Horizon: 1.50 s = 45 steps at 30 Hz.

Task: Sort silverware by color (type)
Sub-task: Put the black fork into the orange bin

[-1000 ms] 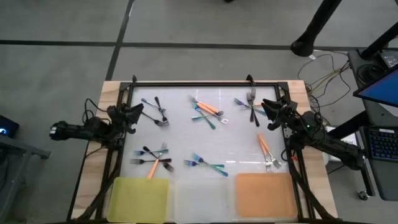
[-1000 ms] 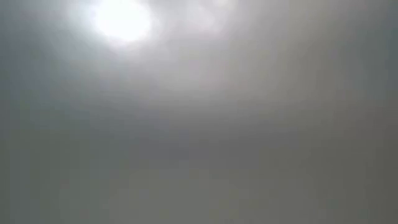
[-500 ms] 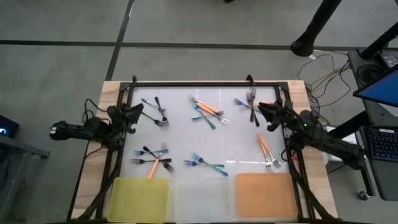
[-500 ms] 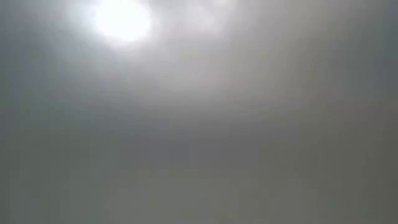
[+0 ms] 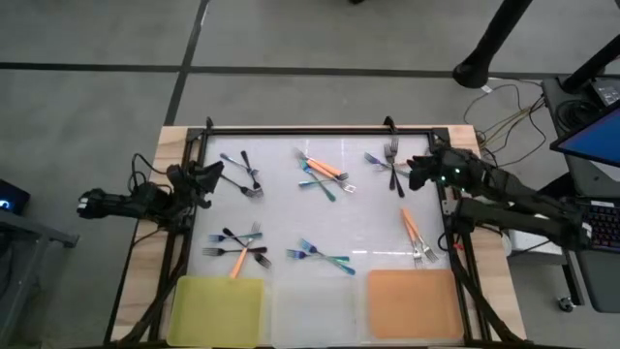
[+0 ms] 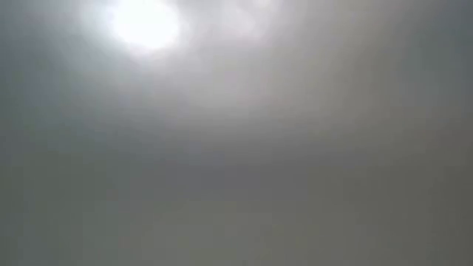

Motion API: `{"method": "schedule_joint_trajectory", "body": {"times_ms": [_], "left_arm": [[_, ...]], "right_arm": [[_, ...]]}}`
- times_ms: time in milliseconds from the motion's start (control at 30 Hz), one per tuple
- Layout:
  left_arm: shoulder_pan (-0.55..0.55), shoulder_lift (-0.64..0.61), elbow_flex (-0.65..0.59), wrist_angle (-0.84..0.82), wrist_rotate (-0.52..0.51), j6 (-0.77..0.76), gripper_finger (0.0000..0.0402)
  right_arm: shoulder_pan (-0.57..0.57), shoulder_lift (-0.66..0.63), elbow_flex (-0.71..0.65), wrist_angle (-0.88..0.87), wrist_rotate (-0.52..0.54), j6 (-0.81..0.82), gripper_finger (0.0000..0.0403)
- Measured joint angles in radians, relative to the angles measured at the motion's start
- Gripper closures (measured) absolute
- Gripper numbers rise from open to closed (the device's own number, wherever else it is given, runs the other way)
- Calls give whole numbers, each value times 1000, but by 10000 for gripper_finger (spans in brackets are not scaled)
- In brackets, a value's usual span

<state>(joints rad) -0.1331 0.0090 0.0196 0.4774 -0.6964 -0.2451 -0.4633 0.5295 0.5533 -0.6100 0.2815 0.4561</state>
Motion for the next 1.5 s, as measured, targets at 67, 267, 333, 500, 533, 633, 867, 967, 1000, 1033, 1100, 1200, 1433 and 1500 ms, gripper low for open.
{"method": "schedule_joint_trajectory", "body": {"times_ms": [67, 267, 333, 500, 533, 633, 867, 967, 1000, 1033, 1100, 1200, 1433, 1500], "left_arm": [[0, 0, 0, 0, 0, 0, 340], [0, 0, 0, 0, 0, 0, 340], [0, 0, 0, 0, 0, 0, 340], [0, 0, 0, 0, 0, 0, 340], [0, 0, 0, 0, 0, 0, 340], [0, 0, 0, -4, -1, 0, 340], [0, 0, 0, -4, 0, 0, 340], [0, 0, 0, -3, 0, 0, 340], [0, 0, 0, -3, 0, 0, 340], [0, 0, 0, -4, 0, 0, 340], [0, 0, 0, -3, 0, 0, 340], [0, 0, 0, -3, 0, 0, 340], [0, 0, 0, -3, 0, 0, 340], [0, 0, 0, -3, 0, 0, 340]], "right_arm": [[0, 62, 41, -47, 8, 25, 287], [0, 244, 81, -57, 10, 191, 287], [-3, 312, 81, -55, 11, 229, 287], [-27, 476, 103, -59, 6, 250, 287], [-32, 509, 119, -60, 8, 248, 287], [-42, 601, 160, -111, 3, 241, 287], [-48, 767, 258, -128, 3, 176, 287], [-50, 816, 289, -130, 6, 133, 287], [-52, 833, 295, -136, 7, 126, 287], [-55, 848, 301, -139, 7, 119, 287], [-65, 869, 311, -140, 7, 104, 287], [-97, 895, 309, -140, 7, 84, 287], [-171, 932, 304, -140, -40, 84, 287], [-176, 939, 304, -140, -53, 84, 287]]}}
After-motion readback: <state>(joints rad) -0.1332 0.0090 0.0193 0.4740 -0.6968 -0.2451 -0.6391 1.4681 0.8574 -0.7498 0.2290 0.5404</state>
